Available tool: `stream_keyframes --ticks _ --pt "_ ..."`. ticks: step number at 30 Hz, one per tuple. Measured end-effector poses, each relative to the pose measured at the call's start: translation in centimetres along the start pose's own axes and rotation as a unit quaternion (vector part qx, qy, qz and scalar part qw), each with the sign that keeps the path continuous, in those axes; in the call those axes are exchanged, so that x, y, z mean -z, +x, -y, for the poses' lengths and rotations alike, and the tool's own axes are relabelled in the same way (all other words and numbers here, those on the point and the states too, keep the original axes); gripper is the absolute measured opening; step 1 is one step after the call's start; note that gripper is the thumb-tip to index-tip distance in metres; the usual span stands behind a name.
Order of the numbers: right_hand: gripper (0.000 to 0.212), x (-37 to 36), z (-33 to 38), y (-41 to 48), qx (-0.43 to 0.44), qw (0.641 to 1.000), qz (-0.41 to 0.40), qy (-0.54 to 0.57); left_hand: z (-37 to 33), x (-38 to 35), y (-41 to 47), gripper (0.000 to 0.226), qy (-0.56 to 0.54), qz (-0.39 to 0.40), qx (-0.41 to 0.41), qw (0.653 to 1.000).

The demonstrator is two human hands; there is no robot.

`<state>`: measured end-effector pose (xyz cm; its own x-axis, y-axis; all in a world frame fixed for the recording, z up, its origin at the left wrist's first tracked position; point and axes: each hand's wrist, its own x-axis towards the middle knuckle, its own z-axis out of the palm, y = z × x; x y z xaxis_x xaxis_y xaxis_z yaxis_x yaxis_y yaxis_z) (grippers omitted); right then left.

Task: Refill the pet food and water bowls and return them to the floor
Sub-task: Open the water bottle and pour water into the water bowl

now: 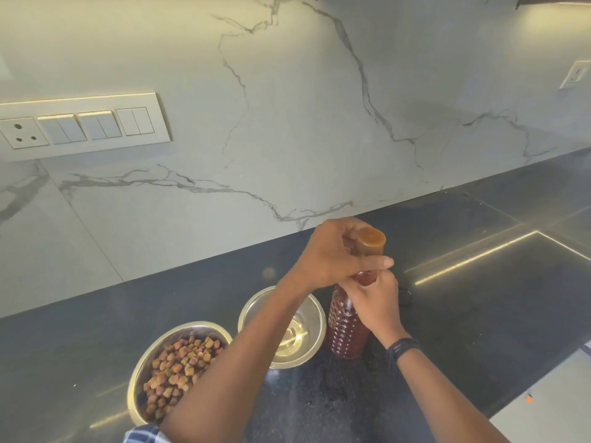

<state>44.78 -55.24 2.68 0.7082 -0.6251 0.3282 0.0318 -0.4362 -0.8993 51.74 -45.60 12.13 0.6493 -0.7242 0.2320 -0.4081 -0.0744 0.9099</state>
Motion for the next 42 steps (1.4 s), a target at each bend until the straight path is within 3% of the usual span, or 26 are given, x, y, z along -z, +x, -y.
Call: stream_keyframes --ticks 2,4,7,9,11,14,18,22,24,28,32,34,39,42 --pt "0.023 0.1 0.0 -0.1 0.01 1.0 0.003 0.004 0.0 -1.6 -0.1 0.047 0.097 -0.092 -0.008 0.991" --pt "0.017 0.2 0.0 -0.1 0.02 1.0 0.008 0.01 0.0 -2.7 -0.1 0.052 0.158 -0.108 -0.018 0.981" --pt "0.013 0.3 0.0 0.0 0.011 1.0 0.004 -0.004 -0.1 -1.4 0.0 0.049 0.054 0.036 0.01 0.998" --pt "0.021 0.2 0.1 0.0 0.004 1.0 0.01 -0.011 0.3 -0.5 -0.3 0.057 0.013 0.069 0.005 0.998" --pt "0.032 0.2 0.1 0.1 0.005 1.0 0.015 -0.012 0.3 -0.5 -0.7 0.053 0.011 0.011 -0.026 1.0" --pt "0.031 0.4 -0.1 0.2 -0.009 1.0 0.024 0.0 -1.8 -0.8 -1.1 0.044 -0.056 -0.097 -0.035 0.993" --pt "0.036 0.4 0.0 -0.2 -0.033 0.999 0.021 0.026 -4.7 1.4 -1.1 0.029 -0.222 -0.222 -0.03 0.949" --pt "0.073 0.9 -1.6 -2.2 -0.061 0.99 0.069 0.109 -3.7 4.9 -2.8 0.023 -0.355 -0.288 0.013 0.889" --pt "0.084 1.0 -2.8 -3.4 -0.077 0.987 0.084 0.116 -2.0 6.4 -4.3 0.013 -0.385 -0.321 0.038 0.864" --pt "0.102 1.0 -4.0 -3.7 -0.076 0.987 0.104 0.093 1.5 8.0 -7.3 0.016 -0.438 -0.364 0.089 0.817" --pt "0.121 1.2 -4.7 -3.7 -0.066 0.988 0.121 0.068 3.5 7.7 -9.2 0.018 -0.459 -0.372 0.131 0.796" --pt "0.116 1.2 -4.8 -3.7 -0.076 0.987 0.13 0.05 4.0 7.2 -9.7 0.019 -0.463 -0.375 0.143 0.79" --pt "0.082 1.8 -4.3 -2.5 -0.074 0.985 0.156 -0.018 4.6 6.2 -10.7 0.021 -0.472 -0.363 0.159 0.787" --pt "0.079 2.9 -3.7 -1.9 -0.055 0.981 0.177 -0.057 5.2 6.1 -11.9 0.023 -0.487 -0.353 0.165 0.782"
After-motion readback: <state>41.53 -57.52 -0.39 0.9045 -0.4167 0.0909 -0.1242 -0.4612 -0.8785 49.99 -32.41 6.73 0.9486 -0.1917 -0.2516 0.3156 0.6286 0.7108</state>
